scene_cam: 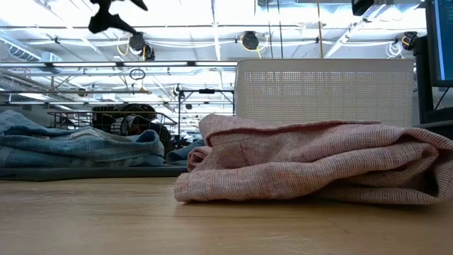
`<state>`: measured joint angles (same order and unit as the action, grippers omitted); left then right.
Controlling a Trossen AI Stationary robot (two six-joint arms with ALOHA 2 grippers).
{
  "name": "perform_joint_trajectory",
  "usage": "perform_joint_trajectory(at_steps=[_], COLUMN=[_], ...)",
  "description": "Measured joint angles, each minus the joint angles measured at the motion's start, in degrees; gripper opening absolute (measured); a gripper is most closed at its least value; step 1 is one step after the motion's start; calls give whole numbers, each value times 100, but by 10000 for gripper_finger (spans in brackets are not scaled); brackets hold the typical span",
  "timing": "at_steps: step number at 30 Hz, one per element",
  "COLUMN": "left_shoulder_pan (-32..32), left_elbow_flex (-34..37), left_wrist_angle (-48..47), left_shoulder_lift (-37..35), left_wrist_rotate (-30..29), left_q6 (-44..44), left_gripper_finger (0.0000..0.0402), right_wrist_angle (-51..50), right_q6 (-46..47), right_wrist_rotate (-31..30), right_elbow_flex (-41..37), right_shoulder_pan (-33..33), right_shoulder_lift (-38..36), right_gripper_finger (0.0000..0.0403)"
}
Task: Pick & Place Cloths
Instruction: Put the bottom light blue sock into the transparent bin
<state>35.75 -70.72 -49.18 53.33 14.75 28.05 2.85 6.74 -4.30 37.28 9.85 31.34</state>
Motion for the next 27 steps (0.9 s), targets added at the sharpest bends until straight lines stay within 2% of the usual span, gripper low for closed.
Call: perform_joint_trajectory(at_steps=[5, 10, 15, 19, 22, 27], left_shoulder_pan=[-776, -1510, -2067, -2356, -2551, -2796], left_elbow_flex=[0, 2, 2, 2, 104, 601], left_wrist_angle=[41, 495, 1040, 1019, 1072, 1613], left_shoulder_lift=[-104, -95, -95, -97, -103, -243], left_wrist_rotate=[-53, -423, -707, -1042, -1205, -1324], left_q6=[10, -543, -1002, -1171, -1162, -1098], left_gripper_finger=[294, 294, 294, 294, 294, 294], right_wrist_angle=[-3, -4, -6, -6, -6, -6], right_q6=[4, 7, 51, 334, 352, 353], right_wrist_rotate=[168, 462, 646, 742, 602, -69], right_elbow_flex=[0, 0, 0, 0, 0, 2], right_shoulder_pan=[1, 4, 12, 168, 398, 969], right_shoulder_lift=[-8, -12, -21, -25, -24, -16], right_gripper_finger=[89, 89, 89, 89, 89, 88])
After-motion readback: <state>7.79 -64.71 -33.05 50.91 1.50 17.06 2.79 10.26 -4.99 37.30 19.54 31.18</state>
